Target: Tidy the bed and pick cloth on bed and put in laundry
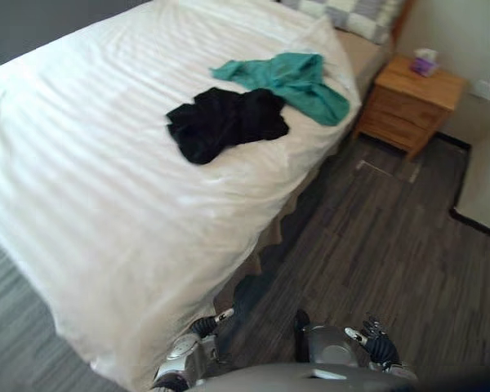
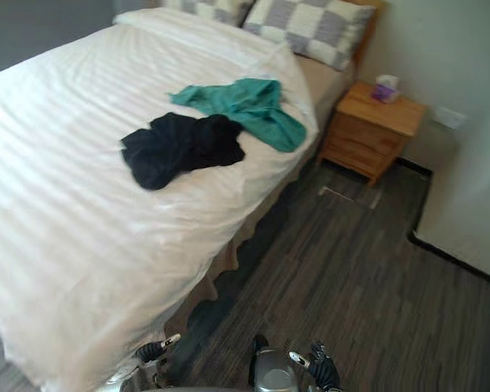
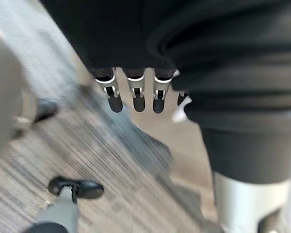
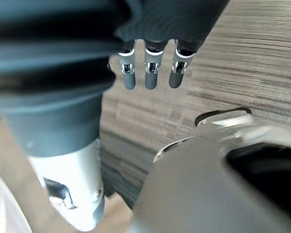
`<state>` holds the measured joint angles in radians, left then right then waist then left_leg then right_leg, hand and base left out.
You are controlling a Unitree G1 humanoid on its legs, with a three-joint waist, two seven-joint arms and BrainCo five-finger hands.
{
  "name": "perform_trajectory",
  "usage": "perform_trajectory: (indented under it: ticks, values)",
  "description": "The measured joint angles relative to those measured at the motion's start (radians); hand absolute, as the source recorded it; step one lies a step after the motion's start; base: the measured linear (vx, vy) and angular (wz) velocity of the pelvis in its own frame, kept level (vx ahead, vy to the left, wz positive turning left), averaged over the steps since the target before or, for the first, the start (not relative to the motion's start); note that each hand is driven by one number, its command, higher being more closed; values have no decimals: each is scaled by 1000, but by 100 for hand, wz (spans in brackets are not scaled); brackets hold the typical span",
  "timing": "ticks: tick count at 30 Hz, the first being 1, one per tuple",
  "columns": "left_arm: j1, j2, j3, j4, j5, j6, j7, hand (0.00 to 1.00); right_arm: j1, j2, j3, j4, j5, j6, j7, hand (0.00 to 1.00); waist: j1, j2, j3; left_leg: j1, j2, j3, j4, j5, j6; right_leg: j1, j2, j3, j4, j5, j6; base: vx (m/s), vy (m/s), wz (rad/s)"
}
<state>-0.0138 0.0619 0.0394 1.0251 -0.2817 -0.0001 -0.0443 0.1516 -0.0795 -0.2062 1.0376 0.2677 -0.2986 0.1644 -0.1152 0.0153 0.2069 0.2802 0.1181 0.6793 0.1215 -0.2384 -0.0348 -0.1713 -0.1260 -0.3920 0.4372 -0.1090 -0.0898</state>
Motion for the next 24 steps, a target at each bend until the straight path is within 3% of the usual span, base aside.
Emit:
perform_trajectory:
  ticks: [1,3,5,10,13,16,17,18,19,21,24]
  values:
    - [-12,2,2,0,0,-4,1,0,14,3,-2,1,1,10,0,0,2,-19,-4,5,-16,32,8,-11,-18,7,-6,-47,5,-28,8,28,-19,-113]
    - [-12,-11,6,24,2,1,5,0,8,-3,-4,-13,5,15,2,0,18,7,1,16,4,84,27,-7,-17,50,62,-13,-102,23,14,-17,-31,-125]
    - [-17,-31,0,19,41,15,8,0,8,-4,-23,-16,4,24,-3,0,0,23,5,16,25,126,63,8,-19,99,121,48,-260,76,15,-19,-33,-97]
    - [-39,-38,-36,16,74,37,21,0,8,-2,-23,-21,-18,25,-21,0,-2,12,12,-21,55,131,188,18,-4,178,162,143,-483,129,23,-19,-67,-67]
    - [-43,-37,-35,11,75,36,34,0,-2,-1,-24,-21,-18,32,-30,0,1,5,17,-43,24,36,145,-6,19,182,170,215,-498,159,9,-25,15,-52]
    - [-19,-35,-27,-1,57,30,50,0,-37,-6,-20,-19,-28,33,-32,0,47,-8,24,-117,-50,-245,149,-34,17,178,176,341,-498,175,29,-81,48,-121]
    - [-3,-32,-25,-15,51,16,51,0,-40,-13,-15,-18,-52,33,-31,0,59,0,23,-141,-68,-363,139,-38,15,171,191,386,-500,179,35,-99,60,-130]
    - [2,-33,-19,-21,35,4,51,0,-40,-21,-12,-16,-68,32,-31,0,65,28,18,-145,-64,-446,111,-38,15,169,215,410,-501,183,40,-135,104,-126]
    - [6,-34,-19,-21,31,-5,51,0,-36,-28,-12,-15,-72,32,-32,0,63,46,15,-146,-48,-472,87,-44,20,169,231,411,-501,185,43,-54,117,-119]
    - [28,-23,-18,-18,18,-25,54,0,-34,-33,-16,1,-74,33,-41,0,58,73,-2,-130,-35,-413,68,-63,34,178,231,400,-506,194,48,23,119,-75]
    - [23,-10,-6,-3,19,-31,51,0,-1,-20,-26,9,-50,53,-55,0,57,53,-5,-100,-45,-385,42,-58,29,185,219,379,-518,210,49,102,137,-28]
